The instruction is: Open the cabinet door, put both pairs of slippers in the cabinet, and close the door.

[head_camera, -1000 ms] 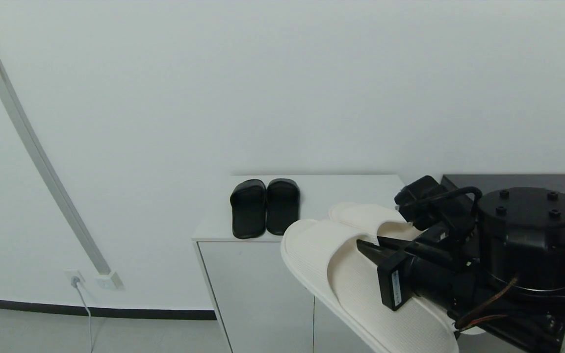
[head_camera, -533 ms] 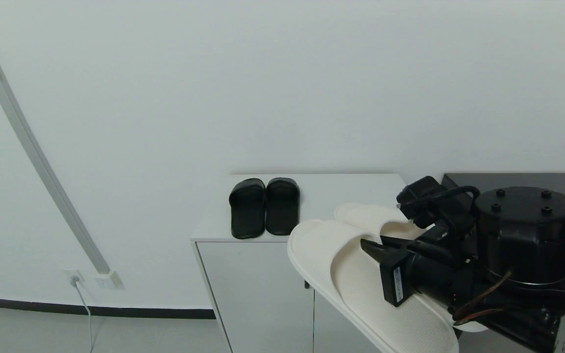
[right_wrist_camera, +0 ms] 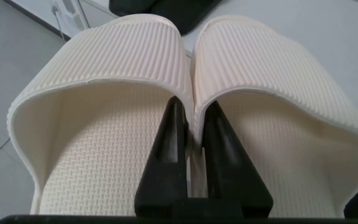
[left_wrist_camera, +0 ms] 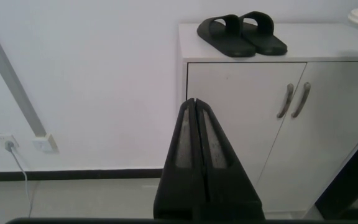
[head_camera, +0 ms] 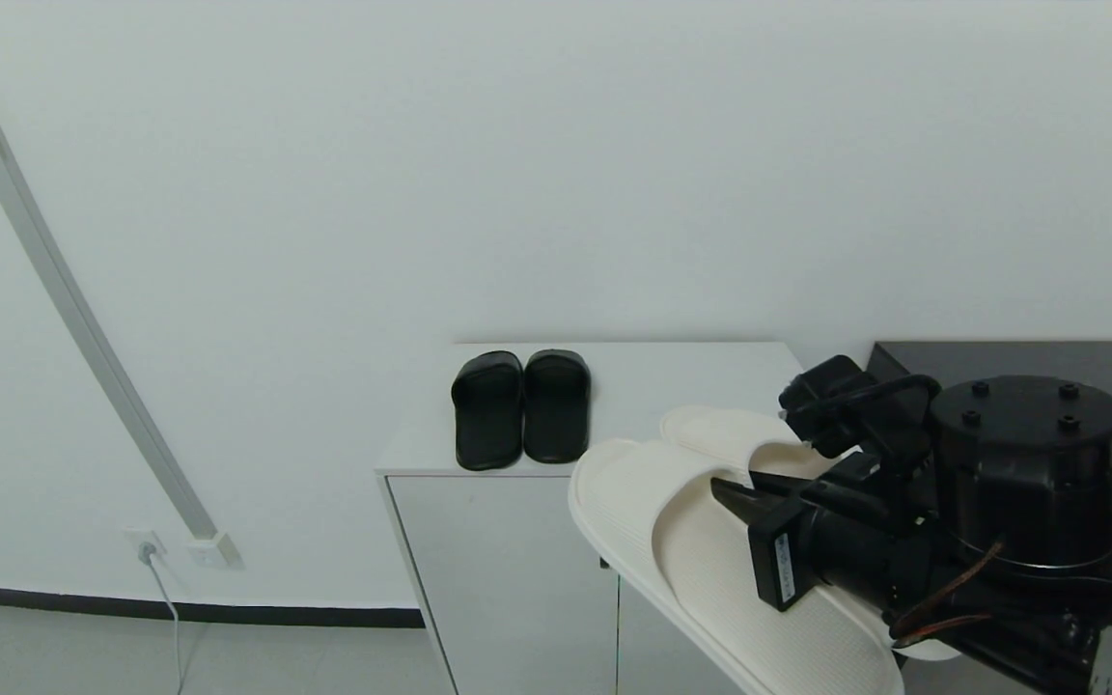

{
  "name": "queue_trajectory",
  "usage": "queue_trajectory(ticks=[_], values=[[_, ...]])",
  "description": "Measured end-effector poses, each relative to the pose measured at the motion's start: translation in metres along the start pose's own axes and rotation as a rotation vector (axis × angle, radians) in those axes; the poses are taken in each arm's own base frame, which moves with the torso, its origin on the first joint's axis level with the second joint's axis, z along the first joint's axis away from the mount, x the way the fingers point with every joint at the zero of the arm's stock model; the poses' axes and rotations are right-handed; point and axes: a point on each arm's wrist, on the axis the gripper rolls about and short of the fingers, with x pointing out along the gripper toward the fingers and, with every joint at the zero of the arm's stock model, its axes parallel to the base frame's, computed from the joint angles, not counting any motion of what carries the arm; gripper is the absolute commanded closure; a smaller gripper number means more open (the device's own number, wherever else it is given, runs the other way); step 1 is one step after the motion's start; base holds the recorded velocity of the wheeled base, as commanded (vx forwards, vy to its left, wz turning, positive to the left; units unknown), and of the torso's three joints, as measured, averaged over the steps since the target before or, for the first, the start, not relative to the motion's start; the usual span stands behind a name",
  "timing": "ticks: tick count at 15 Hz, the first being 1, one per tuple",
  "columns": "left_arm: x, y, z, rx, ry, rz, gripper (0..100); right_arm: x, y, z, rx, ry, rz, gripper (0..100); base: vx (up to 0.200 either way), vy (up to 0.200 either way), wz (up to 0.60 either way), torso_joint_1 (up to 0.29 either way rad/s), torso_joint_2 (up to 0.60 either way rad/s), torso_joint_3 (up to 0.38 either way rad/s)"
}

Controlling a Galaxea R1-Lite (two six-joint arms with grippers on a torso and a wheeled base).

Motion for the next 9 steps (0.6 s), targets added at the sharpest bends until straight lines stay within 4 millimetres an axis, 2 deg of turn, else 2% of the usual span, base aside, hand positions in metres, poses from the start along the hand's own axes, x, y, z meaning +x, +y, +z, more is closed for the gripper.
queue_trajectory(ticks=[4, 7, 8, 9], values=[[0.0, 0.0, 0.0, 0.001, 0.0, 0.001, 100, -0.0002, 0.0, -0.0021, -0.002, 0.007, 0.0, 100, 0.0, 0.0, 0.0, -0.144, 0.34, 0.178], [0.0, 0.0, 0.0001, 0.001, -0.001, 0.001, 100, -0.0003, -0.0003, -0.0032, -0.003, 0.011, 0.001, 100, 0.0, 0.0, 0.0, -0.211, 0.5, 0.282], [0.0, 0.0, 0.0, 0.0, 0.0, 0.001, 0, -0.0002, -0.0003, -0.0034, -0.004, 0.012, 0.0, 100, 0.0, 0.0, 0.0, -0.227, 0.54, 0.32], [0.0, 0.0, 0.0, 0.0, 0.0, 0.0, 0, -0.0001, -0.0003, -0.0037, -0.004, 0.012, 0.0, 100, 0.0, 0.0, 0.0, -0.227, 0.55, 0.33]])
